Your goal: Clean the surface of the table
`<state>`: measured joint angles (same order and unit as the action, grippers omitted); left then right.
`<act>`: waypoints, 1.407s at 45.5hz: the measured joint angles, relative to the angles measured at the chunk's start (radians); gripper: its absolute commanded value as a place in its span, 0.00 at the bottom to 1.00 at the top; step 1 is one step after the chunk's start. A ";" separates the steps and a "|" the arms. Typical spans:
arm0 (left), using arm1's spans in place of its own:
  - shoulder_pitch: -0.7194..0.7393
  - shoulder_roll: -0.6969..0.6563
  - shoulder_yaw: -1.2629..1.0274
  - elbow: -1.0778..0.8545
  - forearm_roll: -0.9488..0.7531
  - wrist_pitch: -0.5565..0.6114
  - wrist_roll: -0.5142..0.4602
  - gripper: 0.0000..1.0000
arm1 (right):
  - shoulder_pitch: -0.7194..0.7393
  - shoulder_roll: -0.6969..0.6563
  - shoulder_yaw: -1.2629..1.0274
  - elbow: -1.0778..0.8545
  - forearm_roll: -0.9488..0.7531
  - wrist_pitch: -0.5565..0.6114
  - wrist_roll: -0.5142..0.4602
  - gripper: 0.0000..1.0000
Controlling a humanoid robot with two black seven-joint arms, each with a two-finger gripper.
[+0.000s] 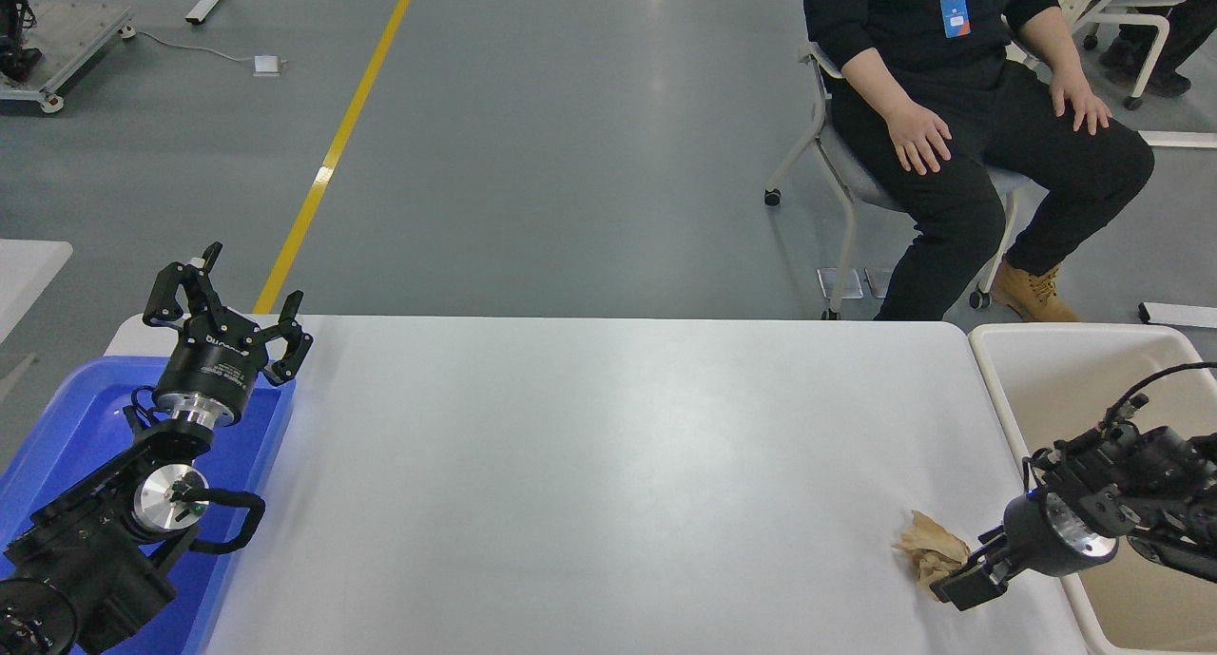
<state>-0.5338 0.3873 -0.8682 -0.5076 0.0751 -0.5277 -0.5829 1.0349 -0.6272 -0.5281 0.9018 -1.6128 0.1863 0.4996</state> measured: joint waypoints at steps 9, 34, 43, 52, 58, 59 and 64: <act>0.000 0.000 0.000 0.000 0.000 0.000 0.000 1.00 | -0.019 0.004 0.006 -0.009 0.020 -0.008 0.001 0.65; 0.000 0.000 0.000 0.000 0.000 0.000 0.000 1.00 | -0.031 0.006 0.024 -0.042 0.032 -0.034 0.006 0.00; 0.000 0.000 0.000 0.000 0.000 0.000 0.000 1.00 | -0.018 -0.002 0.068 -0.042 0.068 -0.056 0.021 0.00; 0.000 0.000 0.000 0.000 0.000 0.000 0.000 1.00 | 0.025 -0.040 0.141 -0.016 0.153 -0.069 0.110 0.00; 0.000 0.000 0.000 0.000 0.000 0.000 0.000 1.00 | 0.086 -0.079 0.164 0.013 0.205 -0.072 0.176 0.00; 0.000 0.000 0.000 0.000 0.000 0.000 0.000 1.00 | 0.097 -0.085 0.167 0.016 0.215 -0.072 0.186 0.00; 0.000 0.000 0.000 0.000 0.000 0.000 0.000 1.00 | 0.165 -0.120 0.181 0.032 0.276 -0.072 0.245 0.00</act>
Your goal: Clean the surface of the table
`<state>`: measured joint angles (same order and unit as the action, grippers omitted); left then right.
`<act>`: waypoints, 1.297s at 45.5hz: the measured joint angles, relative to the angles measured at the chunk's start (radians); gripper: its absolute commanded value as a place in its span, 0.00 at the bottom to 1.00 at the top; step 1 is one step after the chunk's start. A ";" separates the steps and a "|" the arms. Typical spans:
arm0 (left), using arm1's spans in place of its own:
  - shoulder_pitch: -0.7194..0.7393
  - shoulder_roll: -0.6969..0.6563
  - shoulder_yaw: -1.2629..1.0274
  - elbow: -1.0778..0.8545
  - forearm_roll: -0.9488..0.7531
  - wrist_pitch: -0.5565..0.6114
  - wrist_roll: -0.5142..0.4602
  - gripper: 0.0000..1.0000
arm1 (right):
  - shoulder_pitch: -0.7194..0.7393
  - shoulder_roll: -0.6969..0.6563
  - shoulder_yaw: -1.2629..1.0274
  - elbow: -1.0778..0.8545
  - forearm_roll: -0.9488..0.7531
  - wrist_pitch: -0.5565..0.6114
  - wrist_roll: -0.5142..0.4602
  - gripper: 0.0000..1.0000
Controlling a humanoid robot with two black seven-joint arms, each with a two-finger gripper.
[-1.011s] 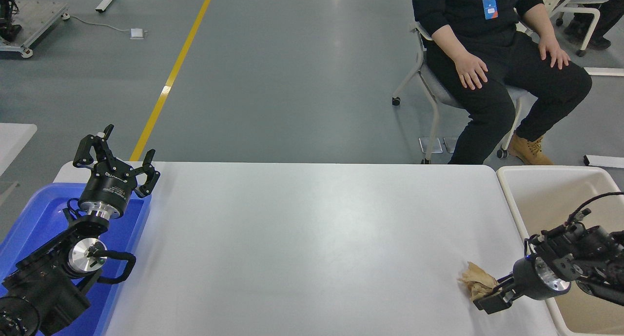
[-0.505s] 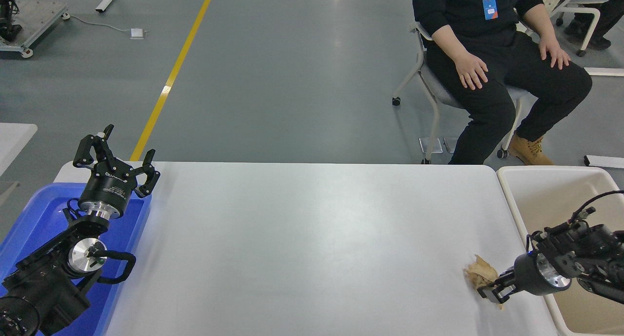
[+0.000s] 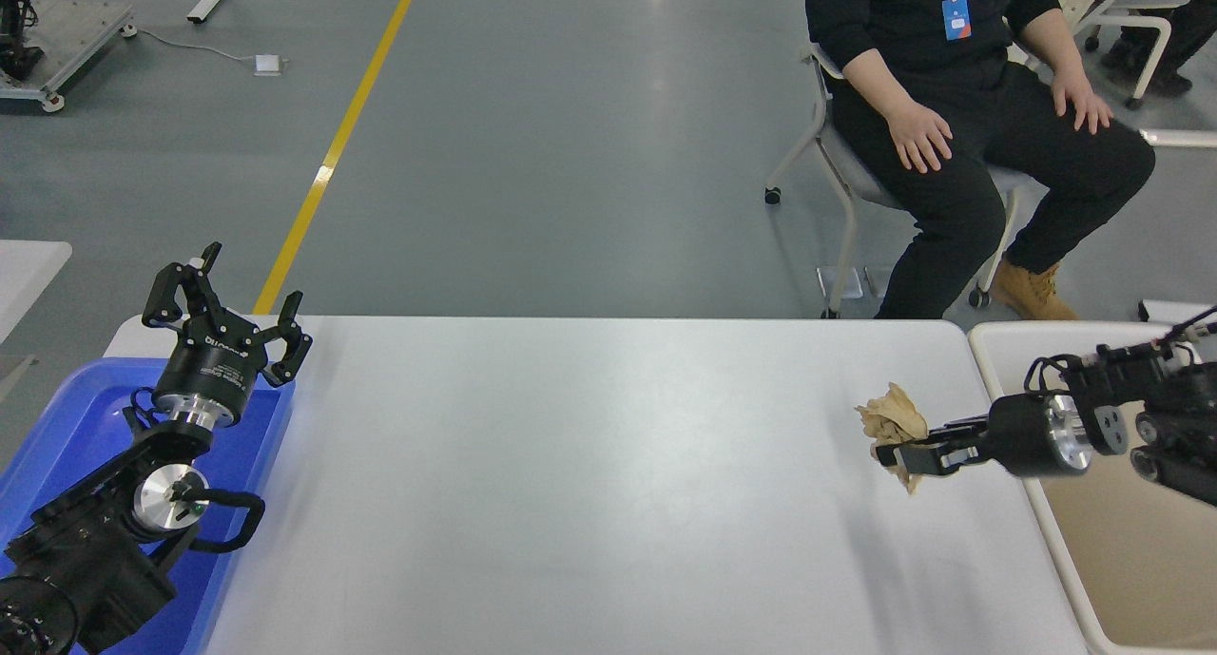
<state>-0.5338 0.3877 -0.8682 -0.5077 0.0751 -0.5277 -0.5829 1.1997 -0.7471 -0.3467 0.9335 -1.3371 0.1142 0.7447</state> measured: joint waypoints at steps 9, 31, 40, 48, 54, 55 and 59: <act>0.000 0.000 0.000 0.000 0.000 0.000 0.000 1.00 | 0.080 -0.055 0.085 0.001 0.132 -0.001 0.059 0.00; 0.000 -0.001 0.000 0.000 0.000 0.000 0.000 1.00 | 0.108 -0.051 0.274 -0.350 0.565 -0.002 -0.021 0.00; 0.000 0.000 0.000 0.000 0.000 0.000 0.000 1.00 | 0.057 0.016 0.285 -0.584 0.692 0.000 -0.176 0.00; 0.000 0.000 0.000 0.000 0.000 0.000 0.000 1.00 | -0.001 0.053 0.290 -0.712 0.736 -0.002 -0.311 0.00; 0.000 -0.001 0.000 0.000 0.000 0.000 0.000 1.00 | -0.052 0.070 0.292 -0.779 0.774 -0.008 -0.419 0.00; 0.000 -0.001 0.000 0.000 0.000 0.000 0.000 1.00 | -0.059 0.072 0.292 -0.787 0.780 -0.008 -0.434 0.00; 0.000 -0.001 0.000 0.000 0.000 0.000 0.000 1.00 | -0.092 0.083 0.293 -0.821 0.810 -0.011 -0.498 0.00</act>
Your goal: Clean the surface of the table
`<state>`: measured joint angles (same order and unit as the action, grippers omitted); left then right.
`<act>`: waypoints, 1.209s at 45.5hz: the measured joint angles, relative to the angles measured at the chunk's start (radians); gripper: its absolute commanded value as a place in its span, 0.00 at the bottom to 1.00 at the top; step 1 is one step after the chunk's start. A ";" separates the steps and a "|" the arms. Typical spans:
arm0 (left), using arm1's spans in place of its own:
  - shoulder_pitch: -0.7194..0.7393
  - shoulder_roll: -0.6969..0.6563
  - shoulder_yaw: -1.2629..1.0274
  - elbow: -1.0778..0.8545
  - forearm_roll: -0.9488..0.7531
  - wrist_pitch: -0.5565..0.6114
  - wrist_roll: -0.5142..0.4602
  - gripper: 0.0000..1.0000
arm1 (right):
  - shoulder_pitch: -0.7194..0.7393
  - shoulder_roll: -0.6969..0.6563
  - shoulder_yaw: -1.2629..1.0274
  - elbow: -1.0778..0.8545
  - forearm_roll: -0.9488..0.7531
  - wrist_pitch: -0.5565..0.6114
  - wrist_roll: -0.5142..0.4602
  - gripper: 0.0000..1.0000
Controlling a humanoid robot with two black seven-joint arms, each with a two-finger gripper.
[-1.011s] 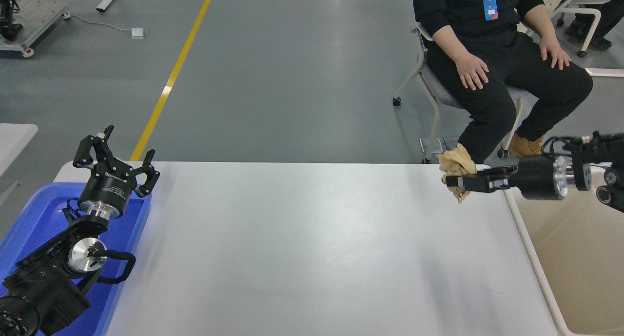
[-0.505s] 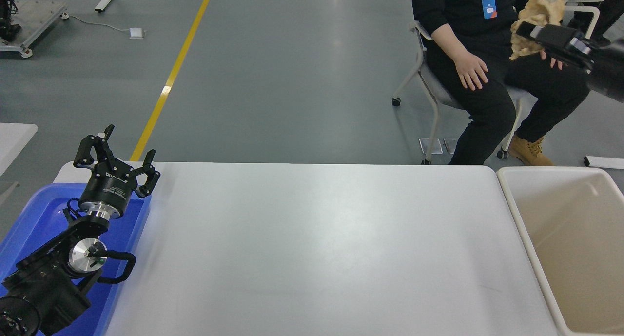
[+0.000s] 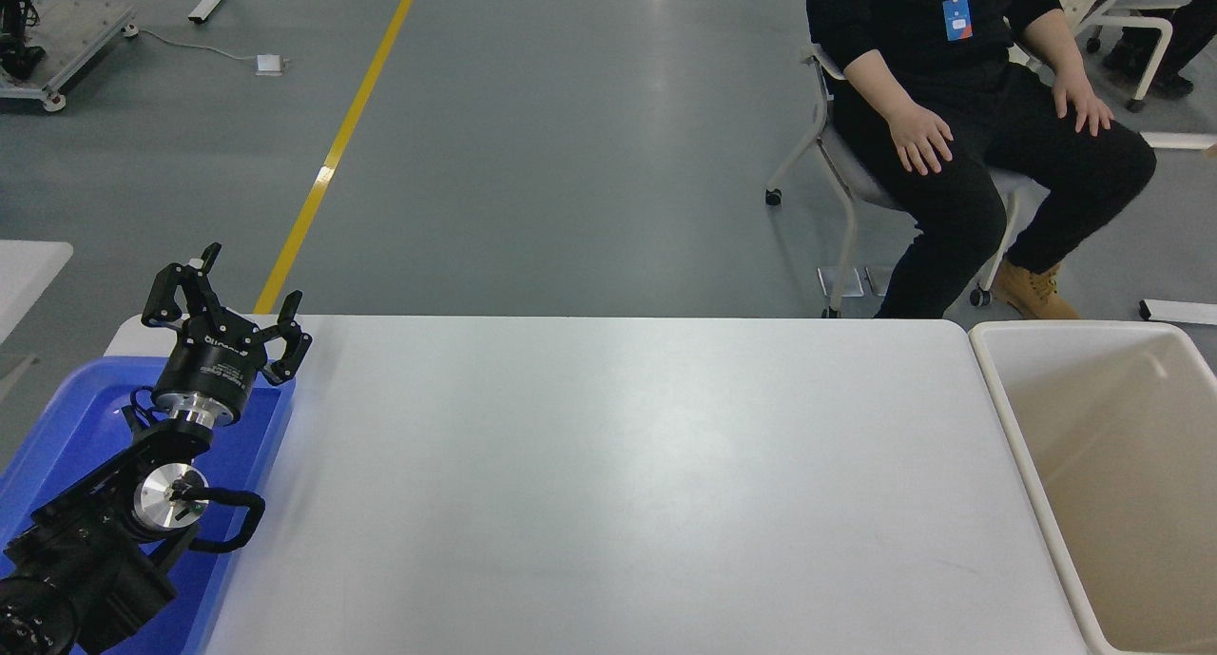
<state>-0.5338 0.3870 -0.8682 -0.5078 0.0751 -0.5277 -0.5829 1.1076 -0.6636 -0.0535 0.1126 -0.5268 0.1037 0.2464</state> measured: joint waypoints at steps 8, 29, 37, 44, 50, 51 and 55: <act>0.000 0.000 0.000 0.000 0.000 0.000 0.000 1.00 | -0.081 0.027 0.000 -0.049 0.039 -0.001 -0.136 0.00; 0.000 0.000 0.000 0.000 0.000 0.000 0.000 1.00 | -0.312 0.187 -0.002 -0.084 0.059 -0.003 -0.256 0.00; 0.000 0.000 0.000 0.000 0.000 0.000 0.000 1.00 | -0.380 0.262 -0.001 -0.094 0.061 -0.006 -0.264 0.00; 0.000 0.000 0.000 0.000 0.000 0.000 0.000 1.00 | -0.408 0.297 -0.001 -0.099 0.062 -0.007 -0.267 0.00; 0.000 0.000 0.000 0.000 0.000 0.000 0.000 1.00 | -0.419 0.311 -0.001 -0.101 0.062 -0.008 -0.268 0.00; 0.000 0.000 0.000 0.000 0.000 0.000 0.000 1.00 | -0.420 0.313 -0.001 -0.101 0.062 -0.008 -0.268 0.00; 0.000 0.000 0.000 0.000 0.000 0.000 0.000 1.00 | -0.423 0.318 -0.001 -0.102 0.063 -0.017 -0.268 0.20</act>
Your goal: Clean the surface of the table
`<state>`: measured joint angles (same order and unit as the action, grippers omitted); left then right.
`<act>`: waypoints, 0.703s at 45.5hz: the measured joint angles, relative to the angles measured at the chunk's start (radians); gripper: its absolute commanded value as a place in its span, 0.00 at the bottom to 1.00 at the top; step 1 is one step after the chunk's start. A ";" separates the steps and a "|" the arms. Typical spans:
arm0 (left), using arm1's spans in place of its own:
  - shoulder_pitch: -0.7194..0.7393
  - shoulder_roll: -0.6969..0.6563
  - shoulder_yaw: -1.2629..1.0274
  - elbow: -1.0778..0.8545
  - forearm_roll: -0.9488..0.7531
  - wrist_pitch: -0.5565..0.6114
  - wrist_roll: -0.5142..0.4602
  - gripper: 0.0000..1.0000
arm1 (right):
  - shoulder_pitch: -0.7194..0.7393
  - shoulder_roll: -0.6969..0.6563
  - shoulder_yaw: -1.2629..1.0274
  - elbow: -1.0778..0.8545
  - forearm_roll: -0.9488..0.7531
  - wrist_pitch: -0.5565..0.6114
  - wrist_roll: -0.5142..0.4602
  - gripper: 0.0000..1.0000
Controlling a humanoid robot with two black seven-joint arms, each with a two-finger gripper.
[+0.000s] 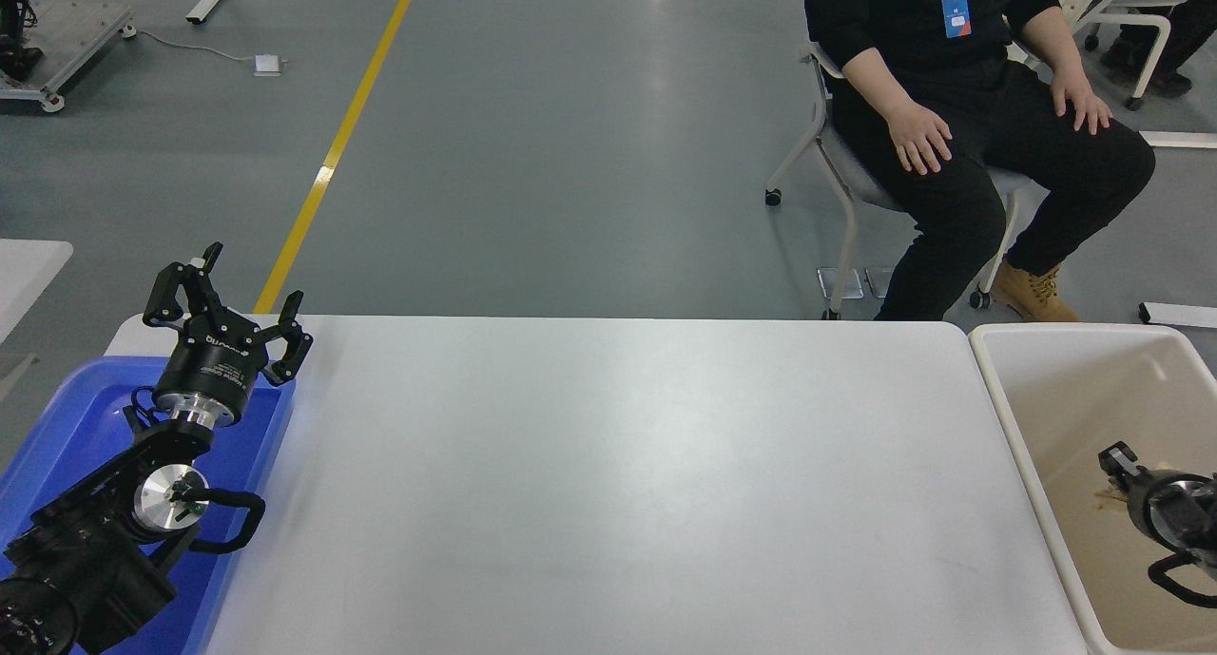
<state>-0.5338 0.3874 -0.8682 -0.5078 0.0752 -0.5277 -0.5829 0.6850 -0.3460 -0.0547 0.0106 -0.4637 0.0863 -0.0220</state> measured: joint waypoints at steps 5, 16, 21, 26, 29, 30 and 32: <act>0.000 0.000 0.000 0.000 0.000 0.000 0.000 1.00 | -0.001 0.004 0.002 0.000 0.002 -0.045 0.002 0.70; 0.000 0.000 0.000 0.000 0.000 0.000 0.000 1.00 | 0.003 0.005 0.015 0.001 0.005 -0.136 0.004 0.97; 0.000 0.000 0.000 0.000 0.000 0.000 0.000 1.00 | 0.006 0.004 0.019 0.003 0.006 -0.153 0.004 0.99; 0.000 0.000 0.000 0.000 0.000 0.000 0.000 1.00 | 0.012 0.003 0.025 0.008 0.008 -0.159 0.005 0.99; 0.000 0.000 0.000 0.000 0.000 0.000 0.000 1.00 | 0.021 0.003 0.035 0.011 0.009 -0.160 0.004 0.99; 0.000 0.000 0.000 0.000 0.000 0.000 0.000 1.00 | 0.024 0.003 0.040 0.011 0.010 -0.160 0.004 0.99; 0.000 0.000 0.000 0.000 0.000 0.000 0.000 1.00 | 0.033 0.001 0.052 0.012 0.011 -0.161 0.004 0.99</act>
<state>-0.5338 0.3872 -0.8682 -0.5075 0.0752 -0.5277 -0.5829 0.7179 -0.3446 -0.0031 0.0230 -0.4530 -0.0746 -0.0177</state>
